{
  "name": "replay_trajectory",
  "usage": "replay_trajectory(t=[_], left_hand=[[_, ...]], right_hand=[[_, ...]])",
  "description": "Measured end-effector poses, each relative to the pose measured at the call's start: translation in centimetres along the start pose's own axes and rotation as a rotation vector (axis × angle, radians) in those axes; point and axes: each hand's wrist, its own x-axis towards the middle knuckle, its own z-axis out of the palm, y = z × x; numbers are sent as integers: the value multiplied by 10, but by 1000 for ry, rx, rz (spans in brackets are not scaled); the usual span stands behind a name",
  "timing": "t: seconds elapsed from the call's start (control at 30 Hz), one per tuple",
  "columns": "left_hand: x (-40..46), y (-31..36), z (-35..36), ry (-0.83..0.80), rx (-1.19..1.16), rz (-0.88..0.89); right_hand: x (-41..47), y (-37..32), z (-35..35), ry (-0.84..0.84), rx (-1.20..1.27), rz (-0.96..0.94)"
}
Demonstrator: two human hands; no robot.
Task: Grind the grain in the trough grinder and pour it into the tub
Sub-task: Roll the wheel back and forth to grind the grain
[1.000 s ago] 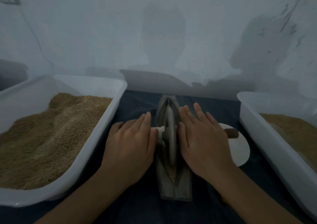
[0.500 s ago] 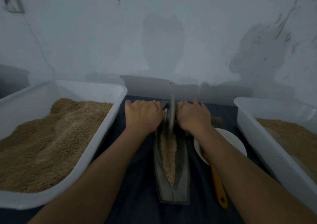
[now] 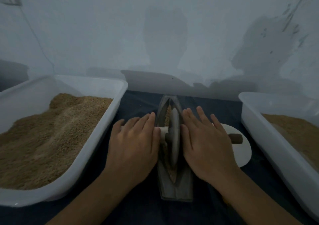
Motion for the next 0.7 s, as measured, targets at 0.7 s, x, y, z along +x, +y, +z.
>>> replay_trajectory(t=[0.7], left_hand=[[10,3,-3,-4,11,39]], right_hand=[[8,12,4,-49,143,6]])
